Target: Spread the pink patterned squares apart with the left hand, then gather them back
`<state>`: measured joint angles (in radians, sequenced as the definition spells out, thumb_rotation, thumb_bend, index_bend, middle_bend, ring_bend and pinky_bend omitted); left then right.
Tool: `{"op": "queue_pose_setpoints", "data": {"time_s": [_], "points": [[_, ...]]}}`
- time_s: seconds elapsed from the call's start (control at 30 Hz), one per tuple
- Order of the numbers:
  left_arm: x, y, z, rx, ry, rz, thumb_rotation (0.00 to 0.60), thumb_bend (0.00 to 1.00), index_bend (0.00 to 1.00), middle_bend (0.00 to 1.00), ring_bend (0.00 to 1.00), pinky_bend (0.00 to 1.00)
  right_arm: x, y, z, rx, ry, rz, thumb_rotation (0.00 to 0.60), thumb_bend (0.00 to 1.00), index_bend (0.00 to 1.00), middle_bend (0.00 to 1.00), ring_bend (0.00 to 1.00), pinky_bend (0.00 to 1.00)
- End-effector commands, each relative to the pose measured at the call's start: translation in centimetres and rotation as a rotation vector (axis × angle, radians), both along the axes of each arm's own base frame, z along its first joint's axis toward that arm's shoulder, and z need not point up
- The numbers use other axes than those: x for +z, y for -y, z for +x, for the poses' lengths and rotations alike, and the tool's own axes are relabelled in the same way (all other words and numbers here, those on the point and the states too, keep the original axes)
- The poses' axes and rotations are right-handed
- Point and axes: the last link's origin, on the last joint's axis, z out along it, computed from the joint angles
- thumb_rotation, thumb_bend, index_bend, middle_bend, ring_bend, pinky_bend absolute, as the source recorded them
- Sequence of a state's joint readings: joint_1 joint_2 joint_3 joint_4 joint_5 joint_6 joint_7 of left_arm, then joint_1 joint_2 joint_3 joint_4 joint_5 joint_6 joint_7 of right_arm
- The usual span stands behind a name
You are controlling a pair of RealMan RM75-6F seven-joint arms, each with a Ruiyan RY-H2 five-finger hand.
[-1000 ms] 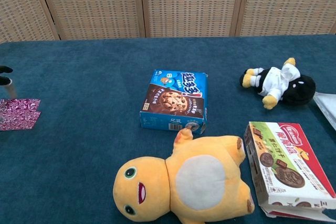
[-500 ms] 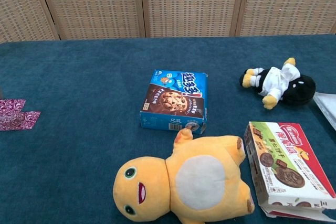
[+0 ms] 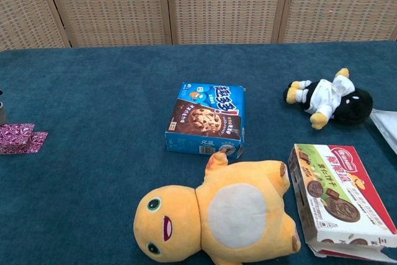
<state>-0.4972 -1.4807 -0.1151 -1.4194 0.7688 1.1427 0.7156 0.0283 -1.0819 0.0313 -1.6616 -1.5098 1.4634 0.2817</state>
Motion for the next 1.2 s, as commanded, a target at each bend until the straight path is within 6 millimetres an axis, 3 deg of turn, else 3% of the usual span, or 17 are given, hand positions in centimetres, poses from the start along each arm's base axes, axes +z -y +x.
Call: {"op": "queue_pose_setpoints", "data": {"time_s": [0.03,0.8,1.2], "points": [[-0.28,0.03,-0.23,0.005,-0.007,-0.005,0.6,0.29,0.54,0.0,0.0,0.0,-0.02,-0.02,-0.03,-0.001,0.0,0.001,0.6,0.1,0.04,0.0,0.0,0.0],[-0.54,-0.35,-0.52,0.013,-0.024,0.009,0.6,0.28,0.3,0.0,0.0,0.0,-0.05,0.01,-0.01,-0.001,-0.002,0.0,0.6,0.1,0.04,0.0,0.0,0.0],[-0.27,-0.4,-0.31,0.014,-0.01,0.02,0.6,0.27,0.26,0.0,0.0,0.0,-0.03,0.04,-0.01,0.0,0.0,-0.002,0.6,0.1,0.04,0.0,0.0,0.0]]}}
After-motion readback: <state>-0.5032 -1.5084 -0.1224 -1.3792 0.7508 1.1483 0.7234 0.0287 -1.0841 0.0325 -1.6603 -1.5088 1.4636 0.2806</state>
